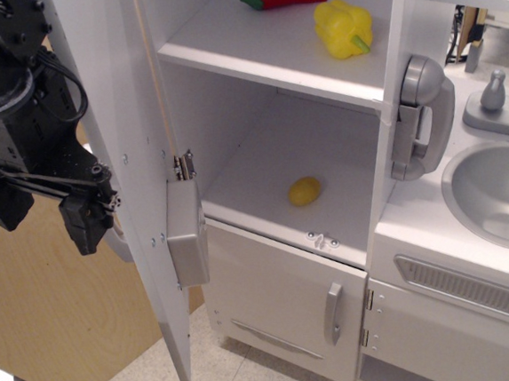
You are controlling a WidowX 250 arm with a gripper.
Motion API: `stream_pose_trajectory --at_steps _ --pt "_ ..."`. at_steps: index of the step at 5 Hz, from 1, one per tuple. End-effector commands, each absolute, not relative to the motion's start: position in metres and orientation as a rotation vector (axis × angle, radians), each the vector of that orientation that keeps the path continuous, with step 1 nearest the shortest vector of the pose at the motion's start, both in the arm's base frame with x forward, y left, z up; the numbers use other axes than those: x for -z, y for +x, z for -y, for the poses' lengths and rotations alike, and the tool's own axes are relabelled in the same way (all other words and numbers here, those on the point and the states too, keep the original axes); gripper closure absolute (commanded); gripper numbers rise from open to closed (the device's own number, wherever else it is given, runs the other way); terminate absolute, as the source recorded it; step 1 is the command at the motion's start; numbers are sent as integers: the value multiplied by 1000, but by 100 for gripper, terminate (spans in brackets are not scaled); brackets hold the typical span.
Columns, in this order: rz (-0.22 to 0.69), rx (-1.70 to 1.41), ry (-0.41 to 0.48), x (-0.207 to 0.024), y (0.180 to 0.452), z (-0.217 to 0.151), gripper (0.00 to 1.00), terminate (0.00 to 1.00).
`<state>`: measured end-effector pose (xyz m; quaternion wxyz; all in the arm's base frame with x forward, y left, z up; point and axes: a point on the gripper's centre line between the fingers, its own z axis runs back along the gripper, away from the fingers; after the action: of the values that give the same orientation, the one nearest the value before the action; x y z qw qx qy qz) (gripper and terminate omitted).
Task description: Close fridge
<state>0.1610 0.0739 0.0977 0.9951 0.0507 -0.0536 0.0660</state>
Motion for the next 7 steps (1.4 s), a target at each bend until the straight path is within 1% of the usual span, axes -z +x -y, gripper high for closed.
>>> stream_pose_trajectory --at_steps 1,3,4,5,7 --pt "107 -132 102 -98 161 -74 0 0" --pt "144 -136 98 -91 173 -115 0 0" --pt "123 -138 96 -91 180 -134 0 0" --pt "151 -150 130 -95 191 -149 0 0" --pt "139 -187 116 -115 214 -146 0 0"
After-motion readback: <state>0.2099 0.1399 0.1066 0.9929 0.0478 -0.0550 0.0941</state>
